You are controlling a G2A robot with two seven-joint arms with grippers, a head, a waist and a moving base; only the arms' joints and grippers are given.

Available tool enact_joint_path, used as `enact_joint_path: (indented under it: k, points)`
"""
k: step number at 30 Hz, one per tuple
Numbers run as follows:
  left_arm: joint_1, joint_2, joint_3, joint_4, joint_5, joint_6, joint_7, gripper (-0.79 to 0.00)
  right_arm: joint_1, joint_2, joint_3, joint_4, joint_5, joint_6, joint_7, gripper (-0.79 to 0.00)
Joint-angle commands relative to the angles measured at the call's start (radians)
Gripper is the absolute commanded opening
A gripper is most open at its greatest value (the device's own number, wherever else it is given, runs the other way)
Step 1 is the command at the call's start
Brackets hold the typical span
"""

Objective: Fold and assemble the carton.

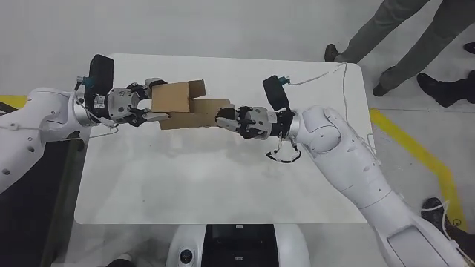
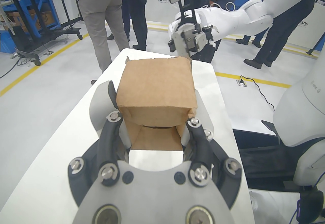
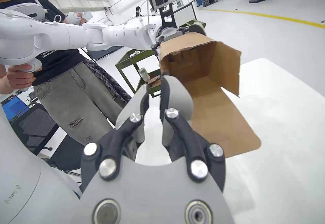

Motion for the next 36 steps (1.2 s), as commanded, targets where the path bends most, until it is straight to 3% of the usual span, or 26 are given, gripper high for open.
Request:
enact_joint_path:
  k: [1, 18, 28, 36]
  points:
    - [0.007, -0.003, -0.009, 0.003, 0.003, 0.000, 0.004, -0.505, -0.011, -0.001, -0.004, -0.012, -0.012, 0.003, -0.010, -0.785]
    - [0.084, -0.031, -0.067, -0.045, 0.016, 0.000, 0.007, -0.514, 0.010, -0.046, -0.045, 0.012, -0.189, 0.123, -0.196, -0.785]
    - [0.122, -0.038, -0.108, -0.058, 0.020, 0.000, 0.007, -0.511, 0.045, -0.069, -0.078, 0.038, -0.217, 0.110, -0.214, -0.785]
    - [0.157, -0.041, -0.144, -0.055, 0.024, 0.000, 0.000, -0.508, 0.017, -0.050, -0.011, -0.011, -0.356, 0.183, -0.192, -0.785]
